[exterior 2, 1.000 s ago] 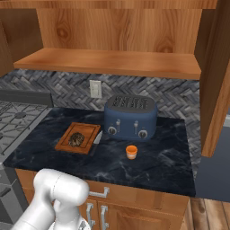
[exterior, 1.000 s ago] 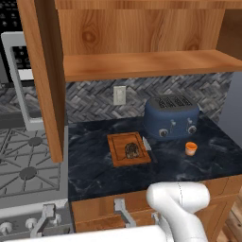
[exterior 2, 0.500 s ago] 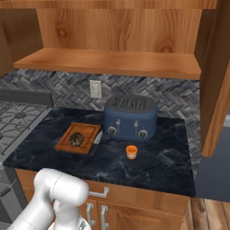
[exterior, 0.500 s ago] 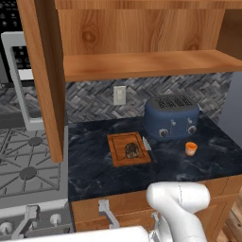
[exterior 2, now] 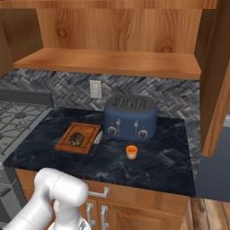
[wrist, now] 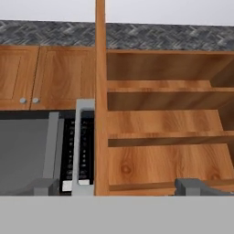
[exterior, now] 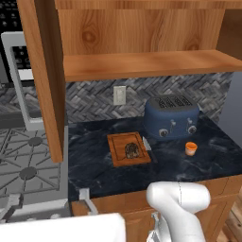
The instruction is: Pick the bread, place it on the cutting board, pick the jam, place it on the counter, and close the cabinet.
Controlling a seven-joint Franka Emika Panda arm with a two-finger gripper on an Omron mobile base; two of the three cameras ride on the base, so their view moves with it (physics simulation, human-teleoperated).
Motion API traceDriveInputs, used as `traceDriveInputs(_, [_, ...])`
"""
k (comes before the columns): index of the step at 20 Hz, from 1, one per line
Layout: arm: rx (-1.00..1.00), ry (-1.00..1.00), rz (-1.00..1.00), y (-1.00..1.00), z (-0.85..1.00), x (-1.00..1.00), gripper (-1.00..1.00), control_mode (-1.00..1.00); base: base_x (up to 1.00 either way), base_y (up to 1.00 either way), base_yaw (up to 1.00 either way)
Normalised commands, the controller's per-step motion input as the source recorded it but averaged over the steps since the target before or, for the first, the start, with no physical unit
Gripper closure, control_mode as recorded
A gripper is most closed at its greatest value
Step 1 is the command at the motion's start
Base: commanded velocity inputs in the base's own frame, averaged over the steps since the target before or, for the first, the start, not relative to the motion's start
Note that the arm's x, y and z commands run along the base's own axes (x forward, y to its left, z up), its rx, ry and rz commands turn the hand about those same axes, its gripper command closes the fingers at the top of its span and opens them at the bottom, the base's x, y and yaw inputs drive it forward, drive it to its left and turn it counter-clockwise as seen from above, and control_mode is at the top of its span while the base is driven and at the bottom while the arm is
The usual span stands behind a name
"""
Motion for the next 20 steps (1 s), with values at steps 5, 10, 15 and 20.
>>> traceDriveInputs(5, [0.0, 0.0, 0.0, 0.21, 0.0, 0.29, -1.0, -1.0, 0.0, 0.0, 0.0])
traceDriveInputs(10, [0.0, 0.0, 0.0, 0.18, 0.0, 0.35, -1.0, -1.0, 0.0, 0.0, 0.0])
traceDriveInputs(15, [0.0, 0.0, -0.01, 0.19, 0.0, 0.36, -1.0, -1.0, 0.0, 0.0, 0.0])
traceDriveInputs(20, [0.0, 0.0, -0.01, 0.2, 0.0, 0.27, -1.0, -1.0, 0.0, 0.0, 0.0])
